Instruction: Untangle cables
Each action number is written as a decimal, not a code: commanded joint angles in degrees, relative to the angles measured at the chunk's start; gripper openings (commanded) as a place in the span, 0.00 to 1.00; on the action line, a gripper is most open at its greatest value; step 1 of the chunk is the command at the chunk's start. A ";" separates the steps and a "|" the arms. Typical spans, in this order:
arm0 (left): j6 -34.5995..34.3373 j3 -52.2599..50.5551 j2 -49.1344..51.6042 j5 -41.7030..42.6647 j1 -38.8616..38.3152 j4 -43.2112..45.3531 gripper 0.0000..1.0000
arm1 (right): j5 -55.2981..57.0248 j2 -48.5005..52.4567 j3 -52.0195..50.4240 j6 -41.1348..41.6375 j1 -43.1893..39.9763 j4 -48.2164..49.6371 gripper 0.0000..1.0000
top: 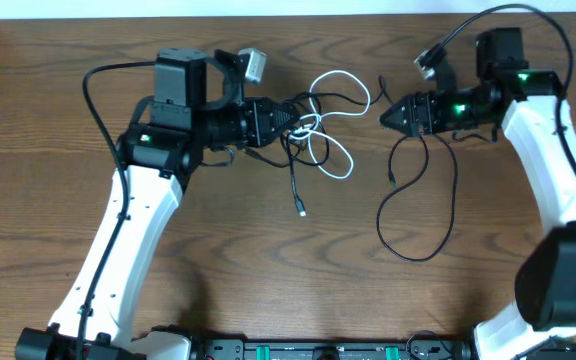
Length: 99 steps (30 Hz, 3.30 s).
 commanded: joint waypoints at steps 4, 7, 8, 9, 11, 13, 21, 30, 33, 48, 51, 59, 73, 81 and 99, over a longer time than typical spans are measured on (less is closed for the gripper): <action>-14.86 -0.76 -1.27 -5.77 -0.81 1.25 0.07 | -4.42 -6.05 1.77 -6.16 4.59 -0.15 0.77; -25.81 -0.76 -1.27 -5.77 -0.81 2.60 0.07 | -5.01 -6.08 1.75 -8.44 8.02 -0.15 0.75; -29.05 -0.76 -1.27 -5.77 -0.81 2.80 0.07 | -5.01 -6.03 1.75 -8.41 9.01 0.02 0.74; -31.80 -0.76 -1.27 -5.77 -0.81 2.86 0.07 | -5.01 -6.03 1.77 -8.35 9.88 0.33 0.74; -35.56 -0.76 -1.27 -5.75 -0.81 2.82 0.07 | -4.98 -6.03 1.75 -8.35 11.26 1.25 0.73; -37.33 -0.76 -1.27 -5.25 -0.83 2.78 0.08 | -4.98 -6.03 1.75 -8.26 12.17 2.40 0.72; -37.07 -0.76 -1.27 -0.96 -0.83 2.78 0.07 | -4.07 -5.64 1.75 -1.42 14.45 7.74 0.67; -25.81 -0.76 -1.27 5.84 -0.83 2.80 0.08 | 0.37 -3.82 1.68 -5.33 19.10 7.17 0.56; -21.14 -0.76 -1.27 8.50 -0.83 2.78 0.07 | 0.81 -3.56 1.68 -5.33 19.34 7.13 0.47; -2.23 -0.76 -1.27 12.46 -0.37 -3.56 0.14 | 7.65 -3.56 1.68 7.58 16.09 8.15 0.01; 0.63 -0.76 -1.27 9.33 0.07 -6.80 0.13 | 7.15 -3.58 1.68 8.68 13.92 7.96 0.01; 0.66 -0.76 -1.27 -6.32 0.04 -13.53 0.13 | 4.04 -3.58 1.68 8.87 10.38 7.52 0.01; 1.22 -0.79 -1.27 -8.09 0.04 -14.78 0.08 | -1.84 -3.58 1.68 6.34 7.26 6.58 0.01; 10.47 -0.76 -1.27 2.25 0.04 -14.38 0.08 | -0.87 -3.72 1.70 2.75 4.87 4.68 0.01; 11.98 -0.76 -1.27 -3.96 0.04 -14.45 0.08 | -16.02 -4.57 1.70 -0.15 -14.49 0.00 0.01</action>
